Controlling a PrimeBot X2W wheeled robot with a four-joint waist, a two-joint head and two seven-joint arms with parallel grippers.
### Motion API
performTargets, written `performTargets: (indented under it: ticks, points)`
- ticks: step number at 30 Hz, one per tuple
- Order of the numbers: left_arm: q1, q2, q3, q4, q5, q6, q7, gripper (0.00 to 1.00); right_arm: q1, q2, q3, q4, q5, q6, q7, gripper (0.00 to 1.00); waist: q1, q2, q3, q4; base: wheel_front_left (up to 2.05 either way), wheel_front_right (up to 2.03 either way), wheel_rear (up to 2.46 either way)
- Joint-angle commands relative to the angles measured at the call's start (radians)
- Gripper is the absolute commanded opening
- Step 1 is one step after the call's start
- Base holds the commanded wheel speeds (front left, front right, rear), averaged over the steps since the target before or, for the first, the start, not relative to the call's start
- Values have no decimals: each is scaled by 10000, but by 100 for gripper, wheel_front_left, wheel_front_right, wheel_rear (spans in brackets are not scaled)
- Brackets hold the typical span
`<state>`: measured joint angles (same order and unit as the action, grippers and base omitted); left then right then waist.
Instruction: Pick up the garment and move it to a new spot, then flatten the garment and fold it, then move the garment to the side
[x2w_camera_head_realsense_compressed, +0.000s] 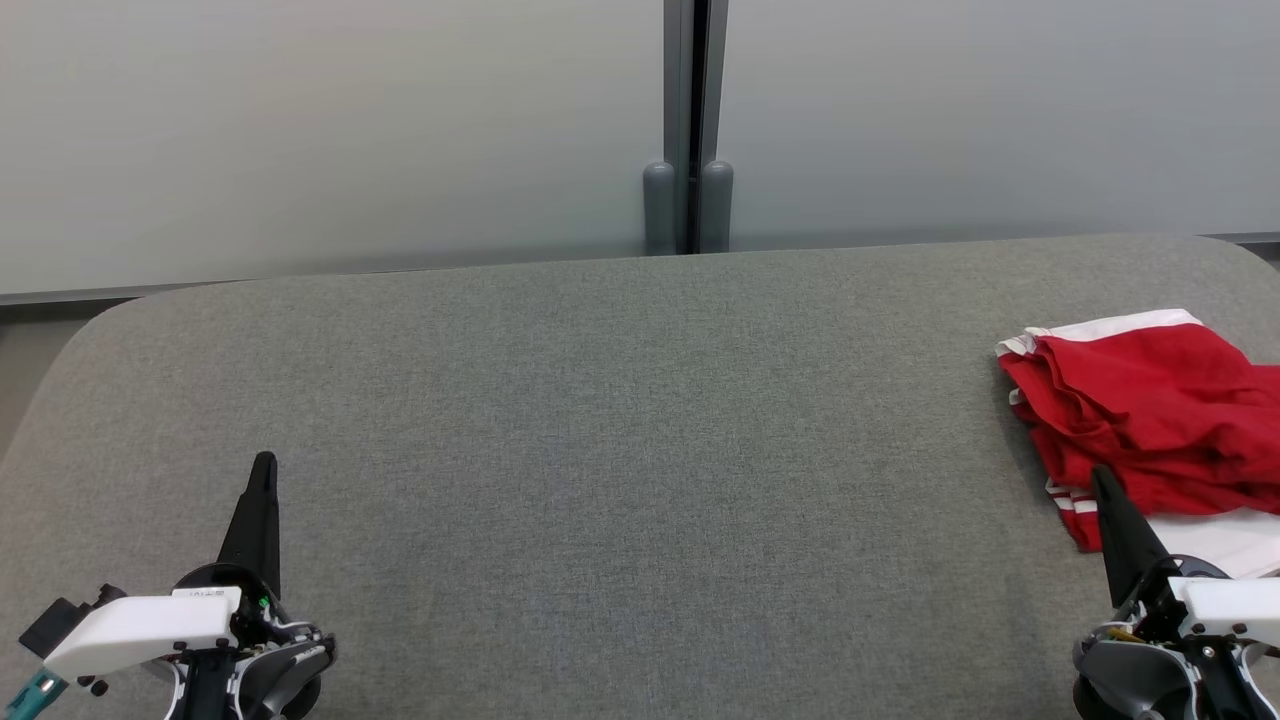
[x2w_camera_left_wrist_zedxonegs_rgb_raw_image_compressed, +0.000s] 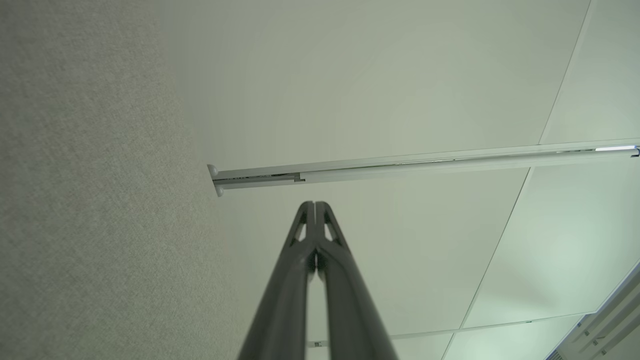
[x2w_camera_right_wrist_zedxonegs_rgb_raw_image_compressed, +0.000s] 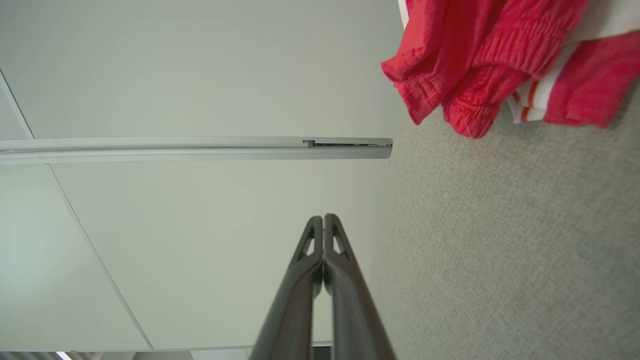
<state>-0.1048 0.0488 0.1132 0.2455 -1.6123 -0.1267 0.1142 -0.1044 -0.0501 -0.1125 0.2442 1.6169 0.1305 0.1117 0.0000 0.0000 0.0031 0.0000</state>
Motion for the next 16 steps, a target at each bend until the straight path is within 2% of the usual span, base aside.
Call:
performTargets:
  ticks: [1, 16]
  points:
    - [-103, 24, 36, 10, -13, -85, 31, 0, -95, -28, -15, 24, -43, 4, 26, 0, 0, 0, 0, 0, 0, 0, 0]
    - [-103, 25, 35, 10, -13, -85, 30, 0, -95, -25, -22, 25, -51, 4, 32, 0, 0, 0, 0, 0, 0, 0, 0]
